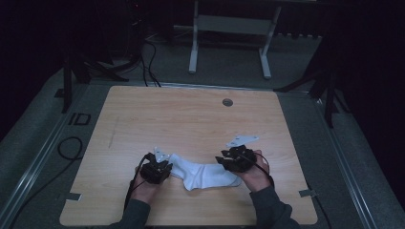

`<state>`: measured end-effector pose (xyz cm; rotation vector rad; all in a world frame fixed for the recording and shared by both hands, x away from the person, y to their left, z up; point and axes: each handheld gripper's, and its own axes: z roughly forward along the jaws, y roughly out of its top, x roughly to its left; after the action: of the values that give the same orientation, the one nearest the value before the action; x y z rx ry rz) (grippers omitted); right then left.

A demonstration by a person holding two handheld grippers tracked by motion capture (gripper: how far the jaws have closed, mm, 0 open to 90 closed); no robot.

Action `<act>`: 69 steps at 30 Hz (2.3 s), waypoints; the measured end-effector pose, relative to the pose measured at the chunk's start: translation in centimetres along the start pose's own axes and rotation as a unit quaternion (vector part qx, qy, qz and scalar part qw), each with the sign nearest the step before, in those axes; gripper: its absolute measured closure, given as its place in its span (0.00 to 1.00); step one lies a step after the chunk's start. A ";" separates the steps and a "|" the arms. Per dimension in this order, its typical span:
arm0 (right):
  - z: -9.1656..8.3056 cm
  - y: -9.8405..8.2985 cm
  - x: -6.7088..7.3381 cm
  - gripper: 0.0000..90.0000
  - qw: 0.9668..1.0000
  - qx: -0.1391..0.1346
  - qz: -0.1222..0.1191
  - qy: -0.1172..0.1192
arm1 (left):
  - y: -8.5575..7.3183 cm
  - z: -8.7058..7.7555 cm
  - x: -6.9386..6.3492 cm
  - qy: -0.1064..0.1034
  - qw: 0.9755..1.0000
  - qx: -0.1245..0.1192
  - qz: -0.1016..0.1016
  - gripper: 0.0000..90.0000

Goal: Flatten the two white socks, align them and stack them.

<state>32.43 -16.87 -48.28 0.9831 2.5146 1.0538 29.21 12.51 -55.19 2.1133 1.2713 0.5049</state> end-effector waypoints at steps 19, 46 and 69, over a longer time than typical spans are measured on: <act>1.1 -4.5 -1.5 0.96 0.997 0.073 0.019 -0.011 | 0.0 0.0 0.0 -0.001 1.000 0.000 0.001 0.85; -1.2 -5.3 -3.1 0.77 0.997 0.052 0.044 -0.028 | -0.2 -0.2 0.0 -0.009 1.000 -0.003 -0.008 0.84; -2.6 -5.5 -5.3 0.62 0.995 -0.008 0.088 -0.045 | 0.0 -1.2 0.6 -0.014 0.999 -0.044 -0.012 0.67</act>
<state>32.49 -24.63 -50.53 1.2391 2.3797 1.0502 28.80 13.41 -54.31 2.0240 1.2352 0.5102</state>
